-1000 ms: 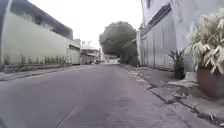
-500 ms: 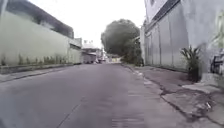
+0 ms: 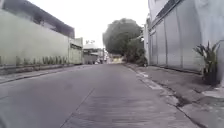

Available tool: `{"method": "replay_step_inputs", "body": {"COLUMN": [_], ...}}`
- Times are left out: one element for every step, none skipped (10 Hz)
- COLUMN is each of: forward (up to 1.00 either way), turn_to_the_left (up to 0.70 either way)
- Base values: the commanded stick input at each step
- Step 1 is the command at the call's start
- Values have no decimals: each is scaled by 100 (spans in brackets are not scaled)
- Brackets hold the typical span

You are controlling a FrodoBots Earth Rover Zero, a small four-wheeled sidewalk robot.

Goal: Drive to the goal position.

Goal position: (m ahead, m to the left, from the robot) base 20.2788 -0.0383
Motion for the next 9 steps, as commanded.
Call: {"method": "replay_step_inputs", "body": {"forward": [100, 100, 100, 100, 100, 100, 100, 100, 100], "turn_to_the_left": [-18, -12, -7, -2, 3, 6, 6, 6, 6]}}
